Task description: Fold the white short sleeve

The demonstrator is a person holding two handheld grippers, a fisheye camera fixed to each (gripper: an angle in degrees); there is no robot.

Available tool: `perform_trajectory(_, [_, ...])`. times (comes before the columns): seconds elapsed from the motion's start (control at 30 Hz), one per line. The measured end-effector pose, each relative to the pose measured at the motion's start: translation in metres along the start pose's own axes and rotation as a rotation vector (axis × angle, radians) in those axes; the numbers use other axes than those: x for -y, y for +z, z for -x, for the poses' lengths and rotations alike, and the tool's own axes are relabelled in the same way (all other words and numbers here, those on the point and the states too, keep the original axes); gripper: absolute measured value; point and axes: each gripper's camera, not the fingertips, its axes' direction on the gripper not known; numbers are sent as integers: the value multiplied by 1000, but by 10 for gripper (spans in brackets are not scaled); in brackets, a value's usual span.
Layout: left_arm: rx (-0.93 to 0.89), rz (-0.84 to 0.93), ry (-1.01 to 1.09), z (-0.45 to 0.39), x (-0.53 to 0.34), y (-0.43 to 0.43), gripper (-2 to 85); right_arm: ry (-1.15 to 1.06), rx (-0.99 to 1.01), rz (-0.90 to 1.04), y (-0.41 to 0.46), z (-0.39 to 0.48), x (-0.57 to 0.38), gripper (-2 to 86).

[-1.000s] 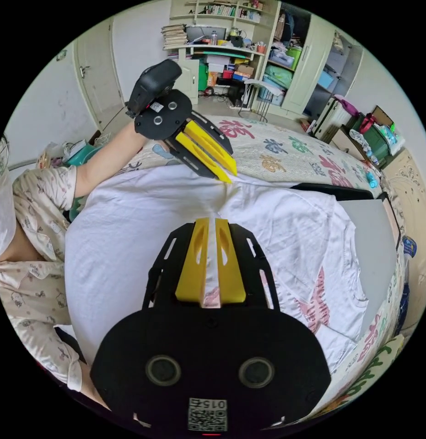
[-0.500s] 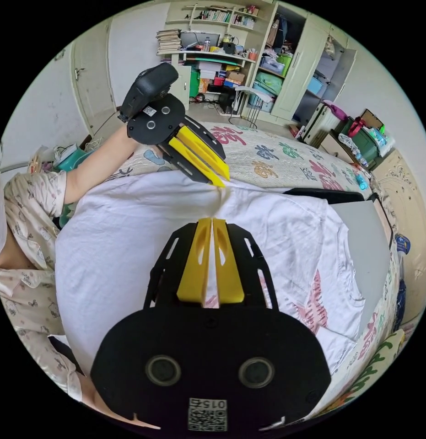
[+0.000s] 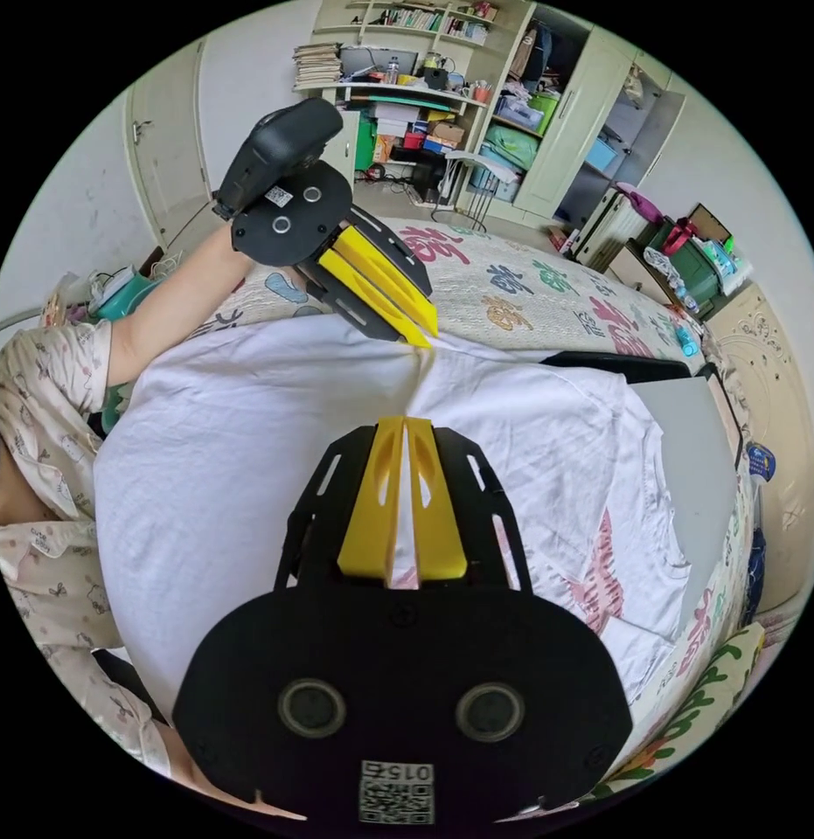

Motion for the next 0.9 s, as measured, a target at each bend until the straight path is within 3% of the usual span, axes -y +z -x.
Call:
perform_trajectory(0.2, [-21,-17,-20,9,-17,12,12,106,-46,-70,-33,-24,0,75])
perform_trajectory(0.37, [-106,-242,-96,19,-35,2,12,437,-208,-51,-42,-84,-24,103])
perform_trajectory(0.47, [-207,-303,-82,11,-32,17,12,534,-135,-42,-39,-104,-33,95])
perform_trajectory(0.57, [-228,-240,-25,-5,-24,45,12,547,-97,-9,-35,-107,-30,80])
perform_trajectory(0.9, [-220,-153,-26,-12,-35,100,16,453,-229,82,-29,-81,-2,51])
